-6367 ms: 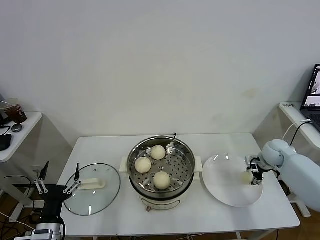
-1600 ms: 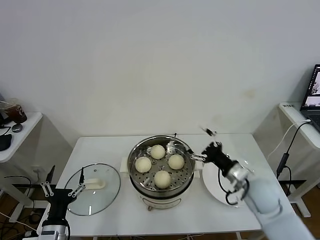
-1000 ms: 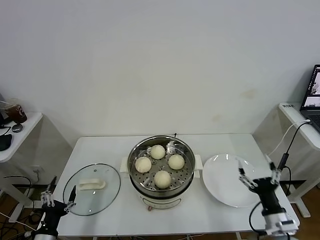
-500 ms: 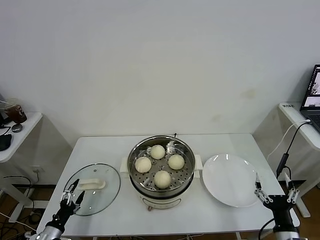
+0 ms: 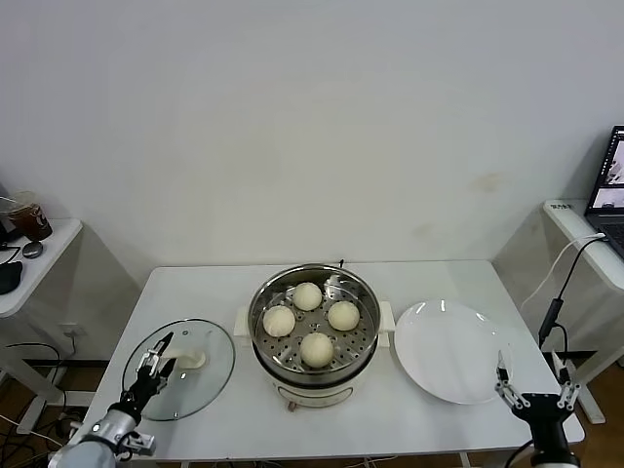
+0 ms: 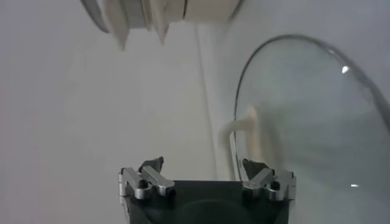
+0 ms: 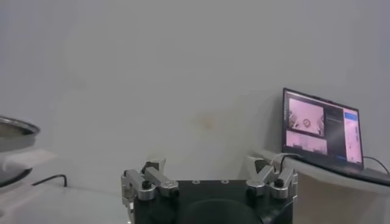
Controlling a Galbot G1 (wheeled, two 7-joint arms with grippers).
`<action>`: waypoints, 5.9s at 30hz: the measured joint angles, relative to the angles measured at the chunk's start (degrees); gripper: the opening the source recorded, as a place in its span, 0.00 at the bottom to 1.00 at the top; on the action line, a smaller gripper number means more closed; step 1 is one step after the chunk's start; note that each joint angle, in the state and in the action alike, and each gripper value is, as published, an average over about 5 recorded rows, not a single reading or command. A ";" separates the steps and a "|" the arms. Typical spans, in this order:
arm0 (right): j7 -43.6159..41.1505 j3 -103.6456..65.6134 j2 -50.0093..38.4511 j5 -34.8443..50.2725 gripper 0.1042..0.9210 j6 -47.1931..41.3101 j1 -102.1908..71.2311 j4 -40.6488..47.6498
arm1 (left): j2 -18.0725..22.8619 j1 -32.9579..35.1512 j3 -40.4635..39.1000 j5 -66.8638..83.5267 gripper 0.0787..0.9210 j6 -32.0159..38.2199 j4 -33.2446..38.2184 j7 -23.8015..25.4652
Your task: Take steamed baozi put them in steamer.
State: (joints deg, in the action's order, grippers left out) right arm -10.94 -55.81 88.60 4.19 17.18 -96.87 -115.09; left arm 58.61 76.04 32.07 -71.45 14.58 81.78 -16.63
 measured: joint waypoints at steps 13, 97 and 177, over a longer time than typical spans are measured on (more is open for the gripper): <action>-0.04 1.07 0.69 -0.99 0.88 0.19 -0.49 0.68 | 0.14 -5.14 -1.56 -0.57 0.61 0.37 -5.61 0.97; 2.98 12.17 1.84 -15.96 0.88 4.24 3.51 13.68 | 14.13 -20.60 -38.23 -8.39 0.11 -47.80 28.61 33.85; 0.38 20.55 -4.04 -3.50 0.88 -9.41 -4.87 4.66 | 14.06 37.26 -3.37 81.49 0.88 -0.33 39.86 9.43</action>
State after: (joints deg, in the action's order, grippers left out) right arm -10.56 -35.26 84.57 0.69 7.76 -101.74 -110.43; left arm 72.67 113.30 28.71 10.05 14.26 121.64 -7.21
